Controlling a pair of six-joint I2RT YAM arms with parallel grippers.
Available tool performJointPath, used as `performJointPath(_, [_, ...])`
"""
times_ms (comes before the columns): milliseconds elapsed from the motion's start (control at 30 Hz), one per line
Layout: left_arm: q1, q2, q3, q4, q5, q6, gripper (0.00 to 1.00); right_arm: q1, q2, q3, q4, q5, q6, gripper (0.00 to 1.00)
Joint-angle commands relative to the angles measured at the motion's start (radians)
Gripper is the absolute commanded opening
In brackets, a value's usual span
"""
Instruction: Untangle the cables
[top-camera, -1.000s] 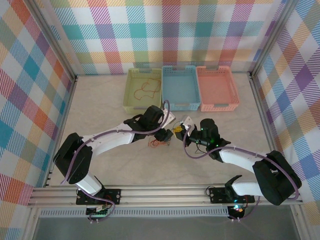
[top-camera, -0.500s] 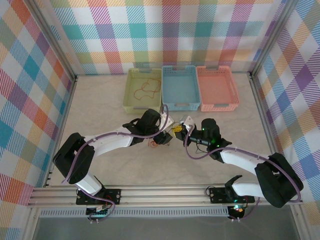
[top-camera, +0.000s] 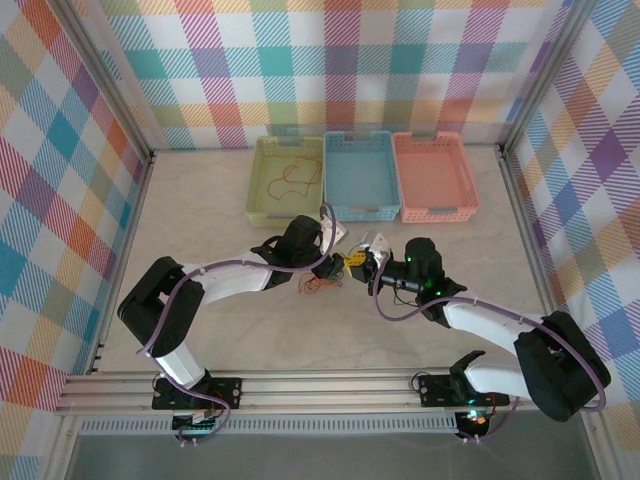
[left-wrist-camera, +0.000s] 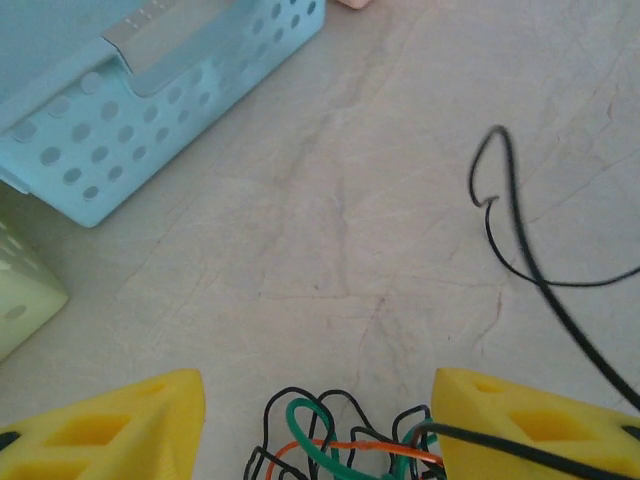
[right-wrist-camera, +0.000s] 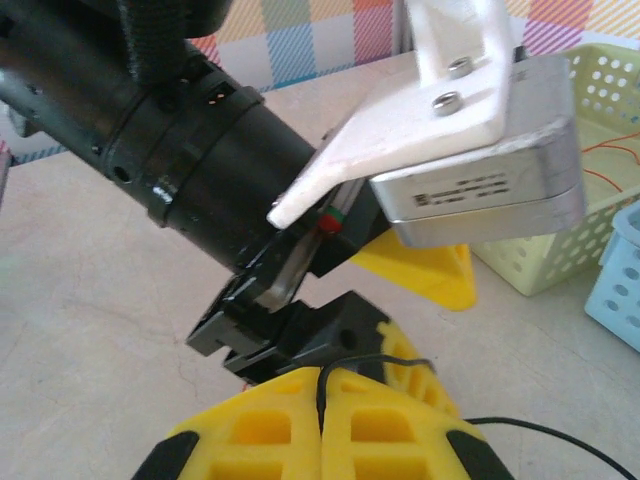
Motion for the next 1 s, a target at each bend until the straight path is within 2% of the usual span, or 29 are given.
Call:
performJointPath(0, [-0.002, -0.001, -0.007, 0.059, -0.033, -0.027, 0.61, 0.001, -0.021, 0.014, -0.012, -0.101, 0.005, 0.00])
performJointPath(367, [-0.017, -0.019, -0.028, 0.080, -0.082, -0.033, 0.58, 0.016, -0.003, 0.064, -0.083, -0.297, -0.018, 0.00])
performJointPath(667, [-0.017, -0.034, -0.043, 0.092, -0.095, -0.039, 0.58, 0.030, -0.009, 0.101, -0.145, -0.381, -0.029, 0.00])
performJointPath(967, [-0.017, -0.037, -0.045, 0.089, -0.088, -0.042, 0.57, 0.057, -0.083, 0.150, -0.264, -0.524, -0.067, 0.00])
